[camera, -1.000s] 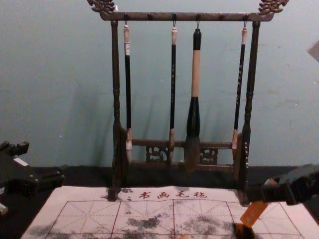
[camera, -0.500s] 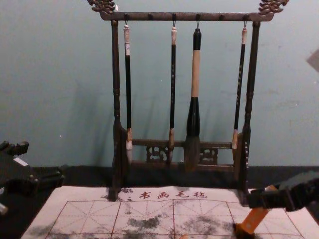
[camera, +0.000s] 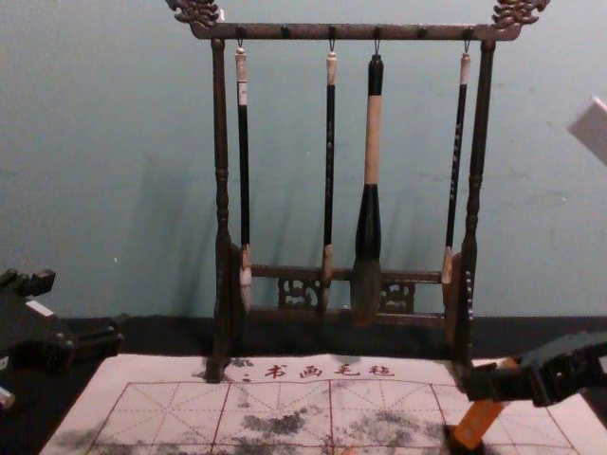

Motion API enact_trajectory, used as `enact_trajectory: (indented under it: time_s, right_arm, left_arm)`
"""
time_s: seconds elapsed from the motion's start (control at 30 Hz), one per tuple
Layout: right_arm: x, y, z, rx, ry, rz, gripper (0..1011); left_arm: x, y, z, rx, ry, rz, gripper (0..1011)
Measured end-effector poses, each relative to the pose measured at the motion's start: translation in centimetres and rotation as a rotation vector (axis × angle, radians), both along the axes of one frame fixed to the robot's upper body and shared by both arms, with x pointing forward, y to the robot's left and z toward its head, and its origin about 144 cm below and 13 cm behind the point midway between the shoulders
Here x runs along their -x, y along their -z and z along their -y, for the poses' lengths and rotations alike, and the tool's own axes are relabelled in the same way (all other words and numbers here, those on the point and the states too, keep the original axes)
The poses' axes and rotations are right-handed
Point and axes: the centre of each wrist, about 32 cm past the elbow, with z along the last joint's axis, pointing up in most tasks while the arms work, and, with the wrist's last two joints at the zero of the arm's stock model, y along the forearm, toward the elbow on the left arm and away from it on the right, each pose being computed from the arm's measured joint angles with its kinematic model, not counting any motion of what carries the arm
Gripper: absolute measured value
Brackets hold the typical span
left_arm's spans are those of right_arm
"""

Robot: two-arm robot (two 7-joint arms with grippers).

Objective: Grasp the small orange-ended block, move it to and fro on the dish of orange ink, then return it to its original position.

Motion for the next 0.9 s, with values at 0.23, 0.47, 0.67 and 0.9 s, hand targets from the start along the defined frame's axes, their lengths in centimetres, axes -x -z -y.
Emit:
enact_trajectory:
  time_s: [0.23,0.47,0.67,0.9]
  right_arm:
    - [0.01,0.21,-0.1,0.007,-0.003,-0.004,121]
    - [-0.01,0.46,-0.32,0.013,-0.006,-0.006,121]
    - [-0.17,0.61,-0.59,0.02,-0.011,-0.004,121]
    - [-0.37,0.85,-0.88,0.038,-0.013,0.0,121]
  left_arm:
    - [0.0,0.0,0.0,0.0,0.0,0.0,1001]
    - [0.0,0.0,0.0,0.0,0.0,0.0,1001]
    - [0.0,0.0,0.0,0.0,0.0,0.0,1001]
    - [0.0,0.0,0.0,0.0,0.0,0.0,1001]
